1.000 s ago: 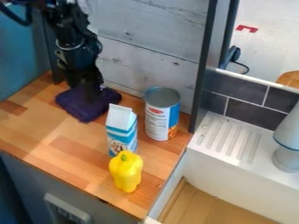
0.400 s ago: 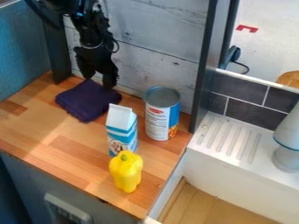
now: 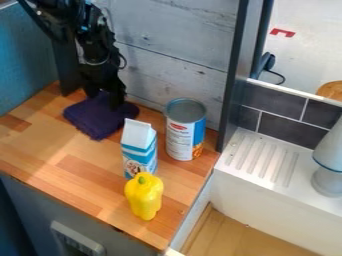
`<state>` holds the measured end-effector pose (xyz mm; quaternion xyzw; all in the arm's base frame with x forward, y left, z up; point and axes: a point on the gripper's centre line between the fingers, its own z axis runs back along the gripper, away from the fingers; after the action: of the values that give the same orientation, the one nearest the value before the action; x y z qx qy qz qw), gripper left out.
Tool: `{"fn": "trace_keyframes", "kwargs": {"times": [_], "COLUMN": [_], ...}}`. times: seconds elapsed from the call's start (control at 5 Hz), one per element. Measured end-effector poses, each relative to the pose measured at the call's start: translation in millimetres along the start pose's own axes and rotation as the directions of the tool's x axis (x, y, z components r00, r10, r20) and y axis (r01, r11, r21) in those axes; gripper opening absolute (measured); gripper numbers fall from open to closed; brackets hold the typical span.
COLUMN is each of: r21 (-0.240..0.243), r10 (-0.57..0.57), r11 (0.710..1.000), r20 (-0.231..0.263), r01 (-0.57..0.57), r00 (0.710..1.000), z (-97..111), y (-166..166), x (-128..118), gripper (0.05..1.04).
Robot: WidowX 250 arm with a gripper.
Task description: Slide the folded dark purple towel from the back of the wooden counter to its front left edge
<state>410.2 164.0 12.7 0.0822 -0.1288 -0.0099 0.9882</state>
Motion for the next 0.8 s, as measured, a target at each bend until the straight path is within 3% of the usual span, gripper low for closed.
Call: {"fn": "trace_keyframes", "kwargs": {"times": [0.6, 0.8], "r21": [-0.017, -0.041], "r10": [0.052, 0.098], "r11": [0.998, 0.994], "r20": [-0.015, -0.023], "r01": [-0.052, -0.098], "r00": [0.999, 0.995], "z": [-17.2, -11.0], "y": [6.6, 9.9], "x": [-24.8, -52.4], "gripper": [1.005, 1.005]}}
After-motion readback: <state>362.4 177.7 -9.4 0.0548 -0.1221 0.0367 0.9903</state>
